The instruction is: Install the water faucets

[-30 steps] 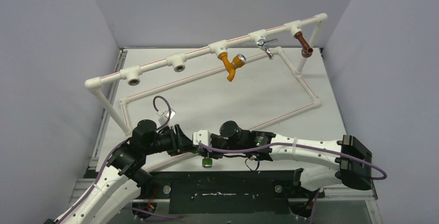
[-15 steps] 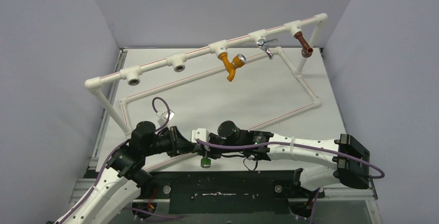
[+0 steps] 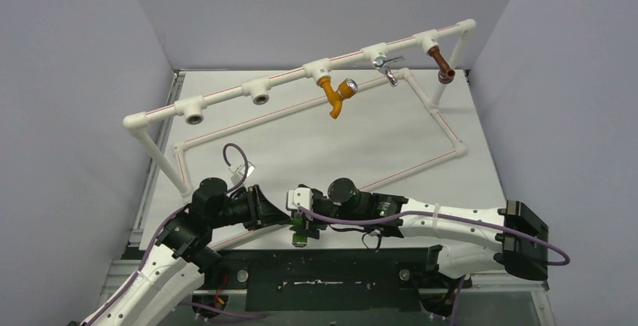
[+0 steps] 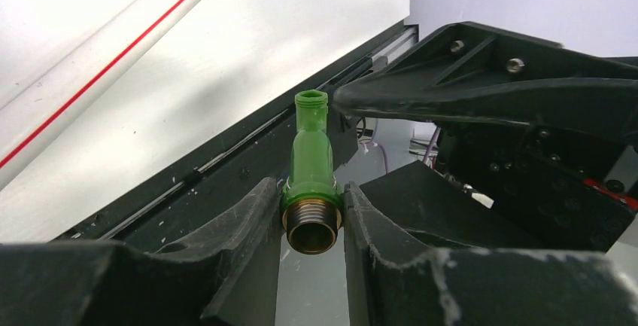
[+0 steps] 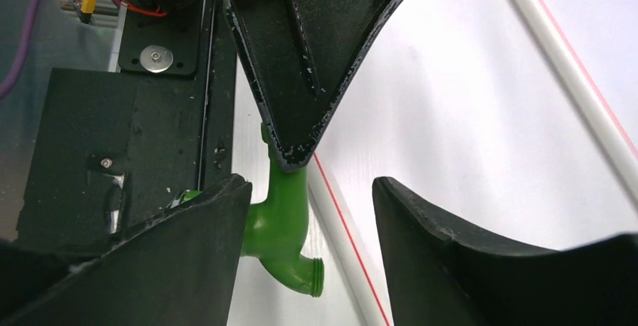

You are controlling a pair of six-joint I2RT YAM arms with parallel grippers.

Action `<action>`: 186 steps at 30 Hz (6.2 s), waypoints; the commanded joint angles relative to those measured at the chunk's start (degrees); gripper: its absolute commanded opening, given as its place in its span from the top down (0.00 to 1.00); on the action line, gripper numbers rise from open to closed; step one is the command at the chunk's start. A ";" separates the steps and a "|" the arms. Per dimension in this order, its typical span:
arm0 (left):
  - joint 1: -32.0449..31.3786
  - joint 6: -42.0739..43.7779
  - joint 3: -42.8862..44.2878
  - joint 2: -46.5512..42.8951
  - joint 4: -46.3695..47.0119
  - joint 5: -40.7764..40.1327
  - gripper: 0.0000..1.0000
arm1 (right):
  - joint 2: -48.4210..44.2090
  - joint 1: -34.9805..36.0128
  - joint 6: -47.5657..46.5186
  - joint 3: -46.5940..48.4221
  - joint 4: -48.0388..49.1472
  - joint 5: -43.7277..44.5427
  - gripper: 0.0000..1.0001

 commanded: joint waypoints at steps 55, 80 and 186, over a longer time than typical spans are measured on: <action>6.98 -49.22 -16.96 4.14 70.77 20.31 1.00 | -23.53 16.40 -65.04 -5.45 -3.75 26.66 0.49; 6.54 -46.62 -15.89 4.05 69.60 20.78 0.57 | -22.93 18.22 -63.91 -6.45 -0.07 27.86 1.00; 6.98 0.81 -8.16 -5.94 49.24 20.06 1.00 | -12.54 -15.39 53.47 -11.94 31.96 -23.31 0.41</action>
